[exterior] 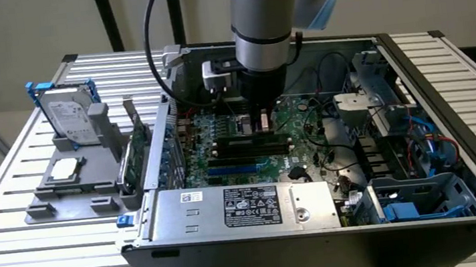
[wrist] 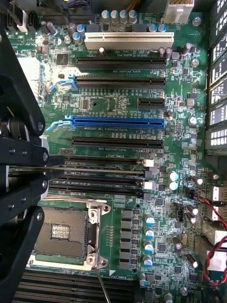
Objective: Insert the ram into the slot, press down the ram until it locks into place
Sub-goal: 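Insert the ram into the slot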
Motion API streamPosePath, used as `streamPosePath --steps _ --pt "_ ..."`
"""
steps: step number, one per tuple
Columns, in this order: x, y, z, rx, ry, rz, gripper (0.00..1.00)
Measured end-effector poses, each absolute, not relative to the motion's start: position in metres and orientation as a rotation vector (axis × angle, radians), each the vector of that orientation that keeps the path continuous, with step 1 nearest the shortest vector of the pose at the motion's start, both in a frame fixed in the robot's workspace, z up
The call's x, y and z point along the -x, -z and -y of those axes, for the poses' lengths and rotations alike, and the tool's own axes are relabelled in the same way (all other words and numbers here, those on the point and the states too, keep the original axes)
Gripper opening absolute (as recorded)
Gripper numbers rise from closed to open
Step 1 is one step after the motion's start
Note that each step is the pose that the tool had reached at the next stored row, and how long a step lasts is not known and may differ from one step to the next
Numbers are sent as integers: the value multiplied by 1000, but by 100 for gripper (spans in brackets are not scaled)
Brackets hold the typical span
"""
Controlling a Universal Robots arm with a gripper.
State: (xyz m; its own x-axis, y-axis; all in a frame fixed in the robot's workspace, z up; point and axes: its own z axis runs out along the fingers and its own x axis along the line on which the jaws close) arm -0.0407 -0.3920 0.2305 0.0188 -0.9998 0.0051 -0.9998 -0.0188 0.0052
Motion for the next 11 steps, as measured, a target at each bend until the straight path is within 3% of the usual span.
streamPosePath --steps 11 --pt "40 -230 393 -2236 1 2192 14"
